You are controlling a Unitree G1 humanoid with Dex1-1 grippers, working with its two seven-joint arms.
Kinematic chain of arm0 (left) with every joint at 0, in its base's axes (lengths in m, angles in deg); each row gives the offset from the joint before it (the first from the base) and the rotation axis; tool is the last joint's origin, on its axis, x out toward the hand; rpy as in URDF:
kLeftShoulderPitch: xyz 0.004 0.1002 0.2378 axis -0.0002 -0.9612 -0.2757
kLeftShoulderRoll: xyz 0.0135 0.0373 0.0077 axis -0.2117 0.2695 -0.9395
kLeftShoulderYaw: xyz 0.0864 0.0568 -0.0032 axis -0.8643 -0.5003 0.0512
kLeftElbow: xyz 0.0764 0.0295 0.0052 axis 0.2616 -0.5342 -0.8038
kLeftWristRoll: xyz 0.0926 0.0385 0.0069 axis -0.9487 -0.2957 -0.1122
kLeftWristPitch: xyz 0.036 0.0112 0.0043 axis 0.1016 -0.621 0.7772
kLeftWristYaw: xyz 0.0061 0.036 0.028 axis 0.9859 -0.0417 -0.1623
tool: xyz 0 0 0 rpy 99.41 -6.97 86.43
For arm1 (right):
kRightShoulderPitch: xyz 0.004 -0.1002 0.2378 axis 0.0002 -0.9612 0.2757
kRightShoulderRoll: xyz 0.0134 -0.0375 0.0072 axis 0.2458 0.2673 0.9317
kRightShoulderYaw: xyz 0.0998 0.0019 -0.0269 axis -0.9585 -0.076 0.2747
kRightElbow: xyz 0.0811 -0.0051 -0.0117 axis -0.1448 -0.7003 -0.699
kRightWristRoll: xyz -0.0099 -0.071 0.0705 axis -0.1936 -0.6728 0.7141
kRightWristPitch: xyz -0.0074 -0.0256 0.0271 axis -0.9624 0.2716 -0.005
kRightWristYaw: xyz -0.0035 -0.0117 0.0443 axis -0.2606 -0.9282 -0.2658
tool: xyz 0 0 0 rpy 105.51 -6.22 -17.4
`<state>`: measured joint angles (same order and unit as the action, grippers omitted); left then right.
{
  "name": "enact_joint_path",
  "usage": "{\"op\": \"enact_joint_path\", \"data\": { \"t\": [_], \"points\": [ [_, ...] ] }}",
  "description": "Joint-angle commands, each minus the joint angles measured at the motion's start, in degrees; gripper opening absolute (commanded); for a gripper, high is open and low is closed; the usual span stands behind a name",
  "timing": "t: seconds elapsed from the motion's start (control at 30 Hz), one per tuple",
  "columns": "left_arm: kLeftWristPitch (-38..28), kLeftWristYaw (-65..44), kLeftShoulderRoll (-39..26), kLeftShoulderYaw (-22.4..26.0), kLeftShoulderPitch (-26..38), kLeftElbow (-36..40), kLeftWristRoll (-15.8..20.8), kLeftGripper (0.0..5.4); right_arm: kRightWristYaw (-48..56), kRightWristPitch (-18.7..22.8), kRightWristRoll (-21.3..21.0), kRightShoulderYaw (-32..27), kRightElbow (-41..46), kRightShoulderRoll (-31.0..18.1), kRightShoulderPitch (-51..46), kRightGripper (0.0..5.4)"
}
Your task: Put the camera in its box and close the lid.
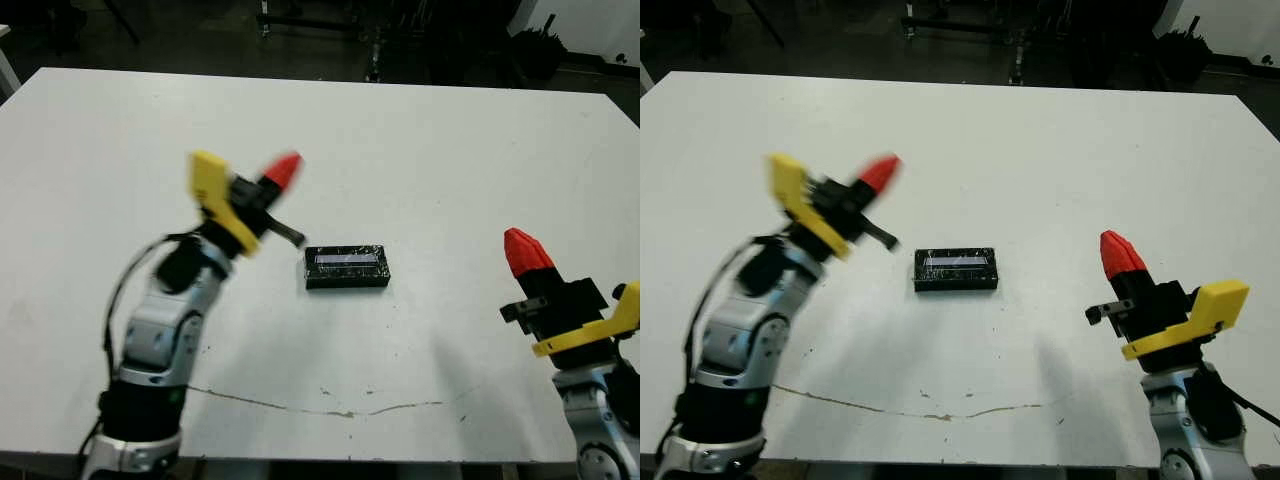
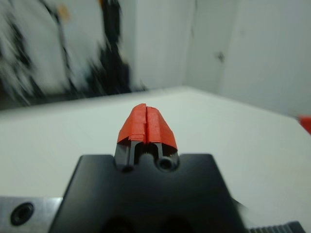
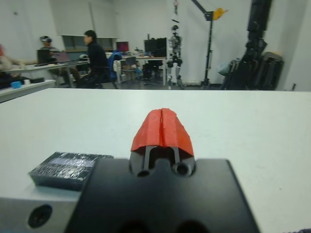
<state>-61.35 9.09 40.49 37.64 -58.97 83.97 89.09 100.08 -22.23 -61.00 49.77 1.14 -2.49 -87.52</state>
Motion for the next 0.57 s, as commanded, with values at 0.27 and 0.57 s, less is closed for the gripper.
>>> {"op": "enact_joint_path", "data": {
  "t": [0.27,0.57],
  "points": [
    [-26.47,9.63,2.88,1.98,-10.63,-8.92,-9.47,0.01,-7.16,-2.59,-5.35,1.23,-2.88,4.8,2.3,0.0],
    [-27.27,13.97,4.08,-0.41,-12.69,-10.65,-11.5,0.01,-10.79,-5.82,-12.39,2.48,-4.51,6.46,3.37,0.0]
  ]
}}
